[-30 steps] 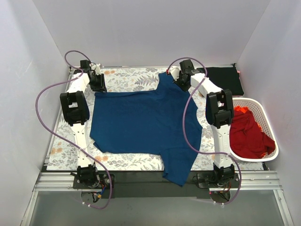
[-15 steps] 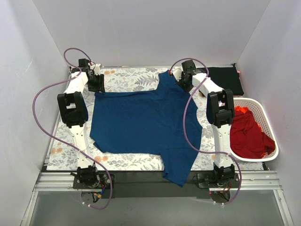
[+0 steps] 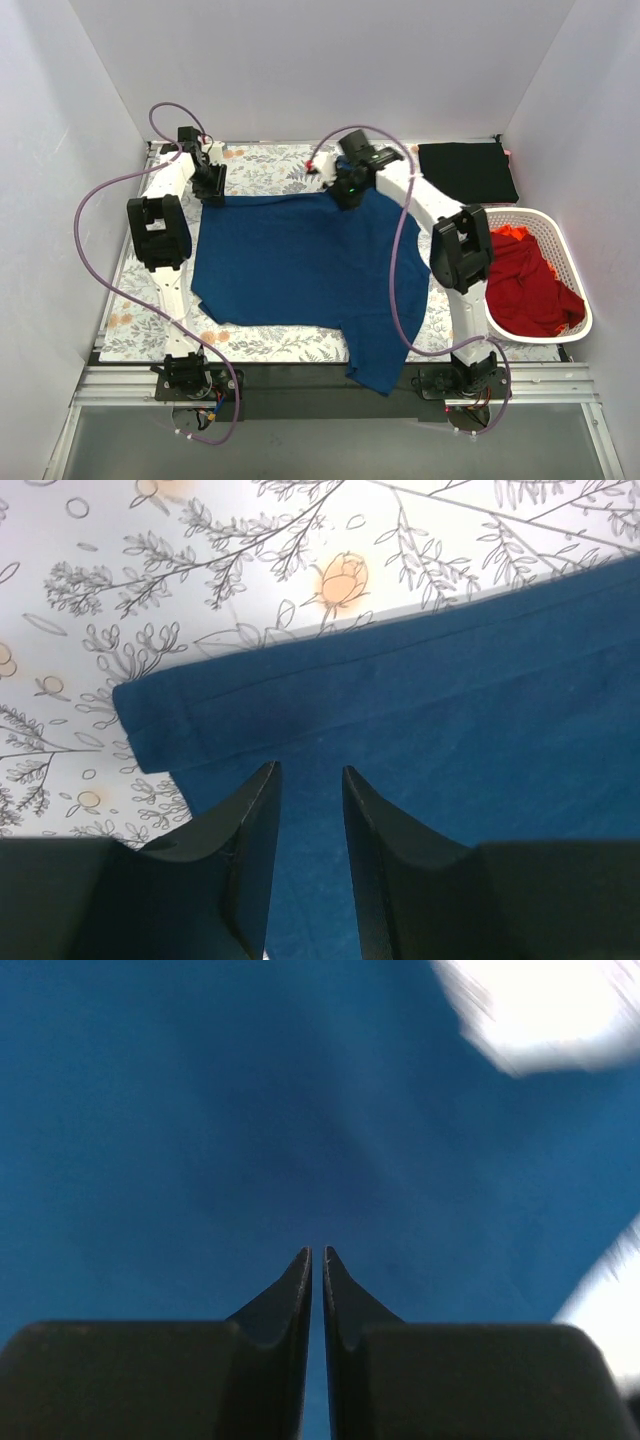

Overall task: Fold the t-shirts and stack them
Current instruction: Flatten the tshirt out

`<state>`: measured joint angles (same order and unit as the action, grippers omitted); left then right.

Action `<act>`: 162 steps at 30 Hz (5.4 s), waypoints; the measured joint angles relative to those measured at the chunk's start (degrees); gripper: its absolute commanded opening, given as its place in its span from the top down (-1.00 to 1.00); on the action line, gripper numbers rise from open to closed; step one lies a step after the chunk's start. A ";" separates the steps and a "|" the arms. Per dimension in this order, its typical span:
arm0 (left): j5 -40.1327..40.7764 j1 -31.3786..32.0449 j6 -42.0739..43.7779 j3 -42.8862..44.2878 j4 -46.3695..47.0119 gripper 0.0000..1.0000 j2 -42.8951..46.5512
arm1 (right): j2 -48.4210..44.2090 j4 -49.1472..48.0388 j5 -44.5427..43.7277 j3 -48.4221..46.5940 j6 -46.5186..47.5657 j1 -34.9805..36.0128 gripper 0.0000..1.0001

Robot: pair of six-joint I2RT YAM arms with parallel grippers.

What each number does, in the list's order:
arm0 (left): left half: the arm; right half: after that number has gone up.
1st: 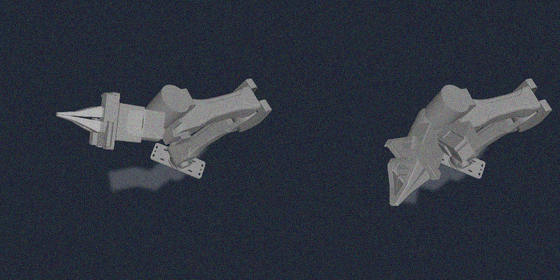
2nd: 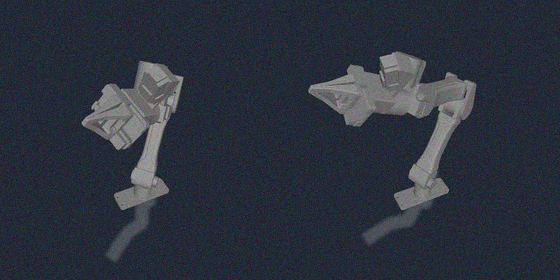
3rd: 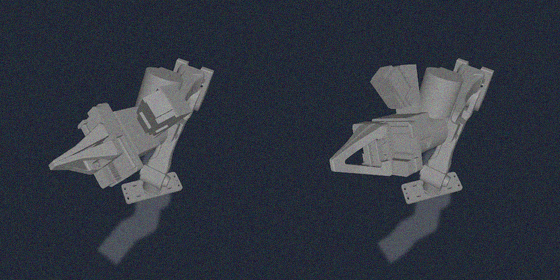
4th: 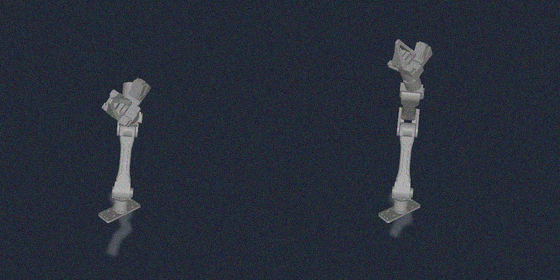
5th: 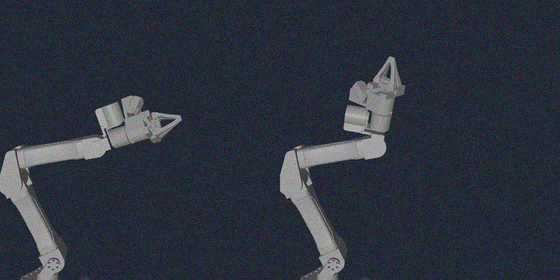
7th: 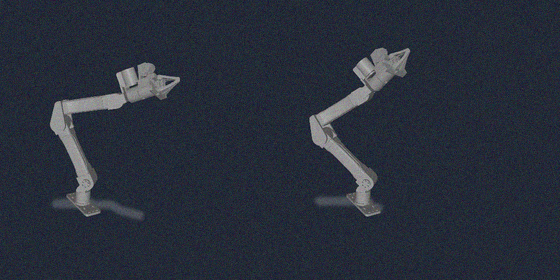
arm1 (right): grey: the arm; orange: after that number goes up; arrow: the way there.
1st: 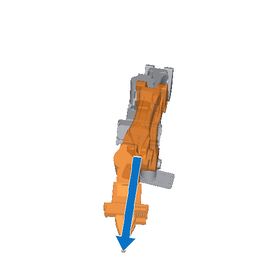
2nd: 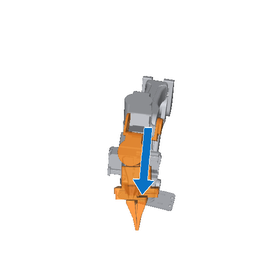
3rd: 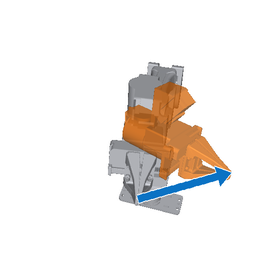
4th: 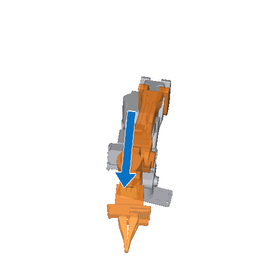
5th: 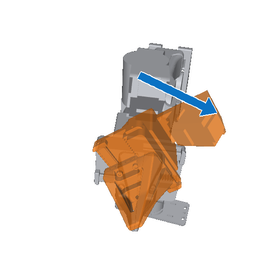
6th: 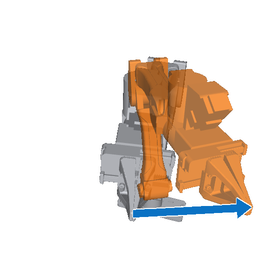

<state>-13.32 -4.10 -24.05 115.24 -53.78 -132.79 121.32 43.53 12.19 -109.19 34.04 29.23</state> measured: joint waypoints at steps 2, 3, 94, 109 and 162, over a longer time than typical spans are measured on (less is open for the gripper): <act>0.57 0.50 -0.22 1.14 -0.28 0.42 -0.72 | 0.07 0.04 2.36 -0.02 -0.48 5.03 0.84; 0.83 0.76 -0.37 2.19 -0.28 0.43 -1.42 | 0.37 0.09 3.50 0.00 -0.70 7.76 0.85; 0.72 0.98 -3.78 10.75 9.09 0.44 -7.13 | 3.26 -7.04 1.01 13.31 2.56 20.04 0.97; 2.03 -2.05 0.09 0.04 2.58 0.52 -1.66 | 6.14 -0.46 1.03 6.91 -0.24 24.30 0.97; -5.51 -5.97 -10.56 -7.10 12.31 0.04 9.46 | -4.26 0.48 5.79 8.22 -6.84 -3.13 0.54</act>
<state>-18.83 -10.07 -34.61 108.14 -41.47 -123.33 117.05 44.01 17.98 -100.97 27.20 26.11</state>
